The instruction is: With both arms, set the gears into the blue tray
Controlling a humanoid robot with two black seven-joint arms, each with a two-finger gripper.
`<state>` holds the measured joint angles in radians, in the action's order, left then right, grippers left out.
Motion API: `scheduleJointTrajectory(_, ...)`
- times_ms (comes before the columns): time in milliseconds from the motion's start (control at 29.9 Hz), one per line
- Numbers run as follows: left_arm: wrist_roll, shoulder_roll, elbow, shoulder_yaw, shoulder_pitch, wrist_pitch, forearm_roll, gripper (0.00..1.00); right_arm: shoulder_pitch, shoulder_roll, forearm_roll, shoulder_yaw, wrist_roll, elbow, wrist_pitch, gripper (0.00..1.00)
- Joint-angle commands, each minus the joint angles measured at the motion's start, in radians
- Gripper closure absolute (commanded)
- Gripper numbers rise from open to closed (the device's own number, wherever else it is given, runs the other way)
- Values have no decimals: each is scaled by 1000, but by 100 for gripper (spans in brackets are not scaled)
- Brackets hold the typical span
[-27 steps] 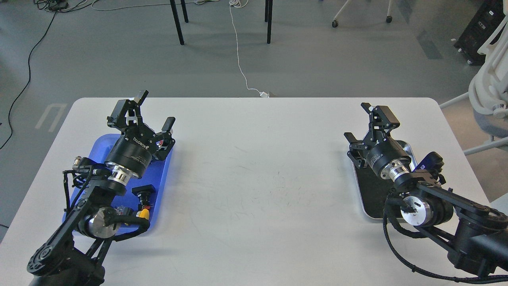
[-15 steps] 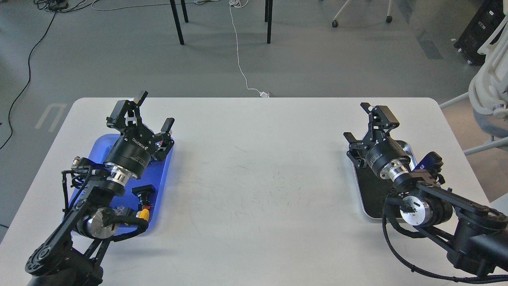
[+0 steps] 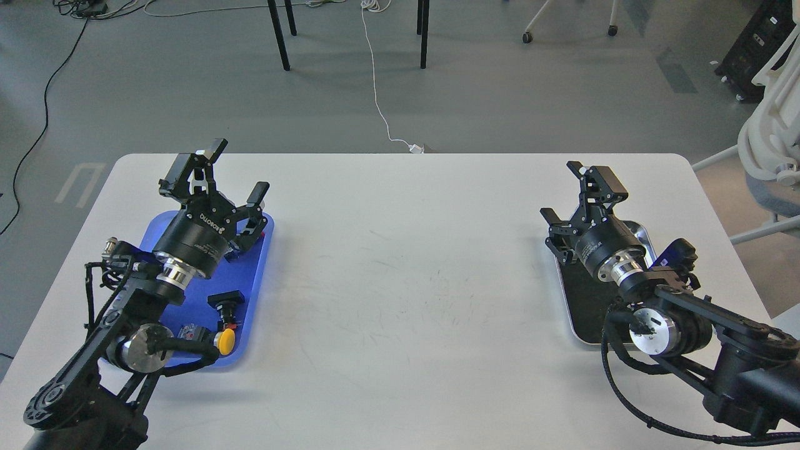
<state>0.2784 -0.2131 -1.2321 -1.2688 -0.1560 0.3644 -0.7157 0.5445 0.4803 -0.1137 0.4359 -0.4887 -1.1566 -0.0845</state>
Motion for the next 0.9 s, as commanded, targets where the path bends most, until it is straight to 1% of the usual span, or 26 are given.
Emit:
scheduleJointTrajectory(0,-1,1,0,2,-4,-7,-4,2,0,0,0,0,0,0,0,1)
scheduleJointTrajectory(268,-1,1,0,2,-4,-7,-4,2,0,0,0,0,0,1,0,1)
scheduleJointTrajectory(468,2,0,-1,3,-2,-9,1,2,20,23,-15,-17,0,-15,2,1)
scheduleJointTrajectory(502,2,-2,-1,3,-2,-9,1,2,37,71,-27,-22,0,-25,2,1)
scheduleJointTrajectory(568,2,-2,-3,3,-2,-7,1,2,57,112,-72,-28,0,-43,2,1)
scheduleJointTrajectory(669,2,0,-4,3,-2,-5,2,2,107,185,-170,-90,0,-80,2,1)
scheduleJointTrajectory(769,2,1,-4,3,-2,-2,2,2,198,282,-283,-204,0,-113,2,1)
scheduleJointTrajectory(869,2,3,-4,3,-2,-2,2,2,305,349,-386,-313,0,-133,2,1)
